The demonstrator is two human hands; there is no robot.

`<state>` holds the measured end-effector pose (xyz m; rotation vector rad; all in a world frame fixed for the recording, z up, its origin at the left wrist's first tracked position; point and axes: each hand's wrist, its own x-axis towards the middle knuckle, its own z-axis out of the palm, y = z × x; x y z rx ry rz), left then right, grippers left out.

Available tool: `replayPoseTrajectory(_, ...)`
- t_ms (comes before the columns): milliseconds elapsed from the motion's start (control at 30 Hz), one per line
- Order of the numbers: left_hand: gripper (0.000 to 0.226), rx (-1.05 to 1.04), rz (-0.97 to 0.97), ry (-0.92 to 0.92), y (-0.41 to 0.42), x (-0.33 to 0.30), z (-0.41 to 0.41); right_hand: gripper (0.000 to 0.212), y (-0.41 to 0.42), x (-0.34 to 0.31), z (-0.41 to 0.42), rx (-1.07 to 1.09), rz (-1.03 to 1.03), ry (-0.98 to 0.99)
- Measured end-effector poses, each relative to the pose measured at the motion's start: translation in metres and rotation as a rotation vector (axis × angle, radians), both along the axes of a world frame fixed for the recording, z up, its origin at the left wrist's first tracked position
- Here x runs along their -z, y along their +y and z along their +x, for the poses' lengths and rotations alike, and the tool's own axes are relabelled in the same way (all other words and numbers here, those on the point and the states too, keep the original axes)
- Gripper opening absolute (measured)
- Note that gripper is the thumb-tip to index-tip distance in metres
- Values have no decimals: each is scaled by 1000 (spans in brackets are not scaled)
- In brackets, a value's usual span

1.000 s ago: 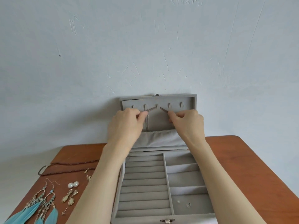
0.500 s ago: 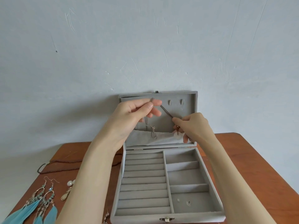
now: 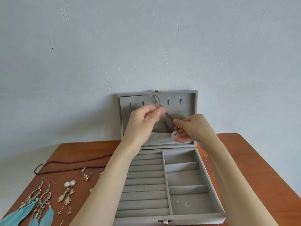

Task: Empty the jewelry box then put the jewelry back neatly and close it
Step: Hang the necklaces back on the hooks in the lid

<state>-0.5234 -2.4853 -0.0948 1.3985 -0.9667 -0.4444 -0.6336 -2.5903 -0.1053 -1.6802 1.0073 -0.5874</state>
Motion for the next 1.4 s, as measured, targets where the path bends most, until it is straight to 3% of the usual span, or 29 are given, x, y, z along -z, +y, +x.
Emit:
replayPoseTrajectory(67, 16, -120, 200, -495, 2, 8, 4, 28, 0, 0, 1, 7, 0, 2)
replayPoseTrajectory(100, 16, -124, 262, -611, 3, 9, 6, 28, 0, 0, 1, 8, -5, 4)
replayPoseTrajectory(267, 19, -108, 460, -813, 7, 10, 8, 28, 2, 0, 1, 2, -73, 14)
replayPoseTrajectory(367, 8, -112, 471, -781, 10, 5, 12, 29, 3, -1, 2, -7, -134, 17)
replayPoseTrajectory(667, 2, -96, 516, -700, 16, 0, 19, 28, 9, -3, 3, 5, -365, 96)
replayPoseTrajectory(967, 16, 18, 630, -701, 15, 3, 17, 37, 11, -5, -1, -81, -384, 172)
replayPoseTrajectory(1067, 19, 43, 655, -688, 17, 2, 19, 28, 14, -6, 1, -116, -404, 185)
replayPoseTrajectory(1267, 21, 48, 640, -674, 20, 1, 21, 26, 19, -5, 8, -40, -403, 93)
replayPoseTrajectory(1400, 14, 46, 584, -645, 23, 1, 24, 21, 19, -7, 10, 0, -253, -149)
